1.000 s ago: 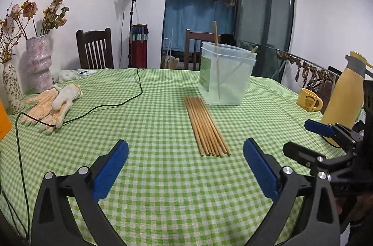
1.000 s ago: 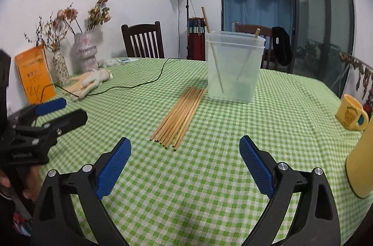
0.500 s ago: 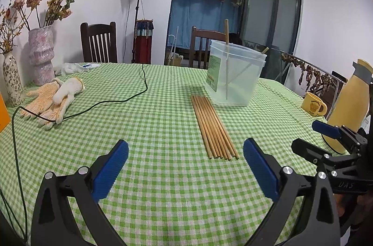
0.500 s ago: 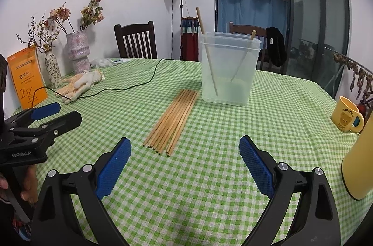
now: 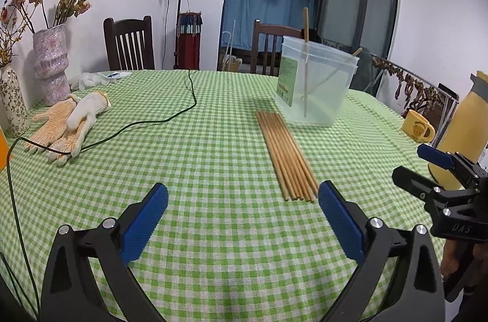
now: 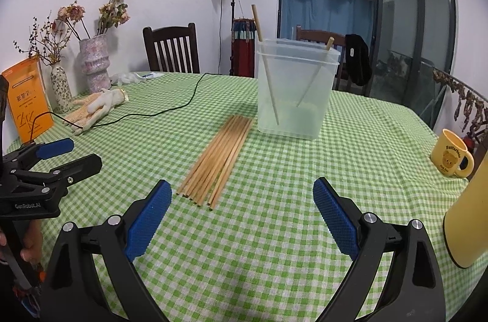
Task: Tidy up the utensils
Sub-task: 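Withdraw both open grippers away from the container, then grasp another wooden chopstick with the left gripper while the right gripper approaches the bundle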
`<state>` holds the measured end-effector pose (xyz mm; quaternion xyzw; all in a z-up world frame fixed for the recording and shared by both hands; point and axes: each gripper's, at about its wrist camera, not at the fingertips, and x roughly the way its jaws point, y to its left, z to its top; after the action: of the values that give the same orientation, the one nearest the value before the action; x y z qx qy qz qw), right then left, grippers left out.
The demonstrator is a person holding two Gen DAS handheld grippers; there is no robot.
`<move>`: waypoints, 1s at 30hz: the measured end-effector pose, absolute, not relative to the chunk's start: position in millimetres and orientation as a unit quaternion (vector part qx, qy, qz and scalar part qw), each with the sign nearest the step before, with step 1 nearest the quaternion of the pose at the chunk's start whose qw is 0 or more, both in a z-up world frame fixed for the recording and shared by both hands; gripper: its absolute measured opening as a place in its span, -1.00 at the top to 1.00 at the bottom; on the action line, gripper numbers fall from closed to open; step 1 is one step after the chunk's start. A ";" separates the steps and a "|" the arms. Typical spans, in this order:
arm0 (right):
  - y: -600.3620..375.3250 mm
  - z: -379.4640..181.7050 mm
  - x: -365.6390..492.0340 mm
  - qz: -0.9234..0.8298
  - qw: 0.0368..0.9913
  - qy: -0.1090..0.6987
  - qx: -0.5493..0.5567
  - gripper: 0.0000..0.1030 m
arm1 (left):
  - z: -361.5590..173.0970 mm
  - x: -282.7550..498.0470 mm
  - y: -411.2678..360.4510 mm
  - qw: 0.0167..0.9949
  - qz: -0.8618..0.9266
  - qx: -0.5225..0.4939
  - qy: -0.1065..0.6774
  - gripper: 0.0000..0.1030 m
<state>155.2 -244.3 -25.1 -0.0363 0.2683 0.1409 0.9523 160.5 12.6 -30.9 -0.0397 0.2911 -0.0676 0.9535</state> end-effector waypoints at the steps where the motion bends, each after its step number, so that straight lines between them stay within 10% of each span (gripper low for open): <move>1: -245.4 -26.2 156.5 0.140 0.952 0.271 -0.034 -0.75 | -32.5 162.8 13.4 0.952 -0.066 -0.041 0.297 -0.84; 8: -247.0 -33.6 161.1 0.137 0.946 0.290 -0.038 -0.71 | -45.2 178.9 20.7 0.939 -0.065 -0.058 0.333 -0.44; 18: -252.7 -43.6 169.8 0.135 0.936 0.323 -0.033 0.14 | -73.9 212.2 11.7 0.902 -0.119 -0.095 0.404 0.43; 30: -270.5 -43.6 166.8 0.132 0.939 0.318 -0.011 0.15 | -94.7 275.6 -48.1 0.871 -0.138 -0.030 0.471 0.49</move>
<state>166.8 -270.5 -43.6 -0.0112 0.3181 0.1320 0.9388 275.6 -48.1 -94.7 -0.0301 0.4706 -0.1384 0.8709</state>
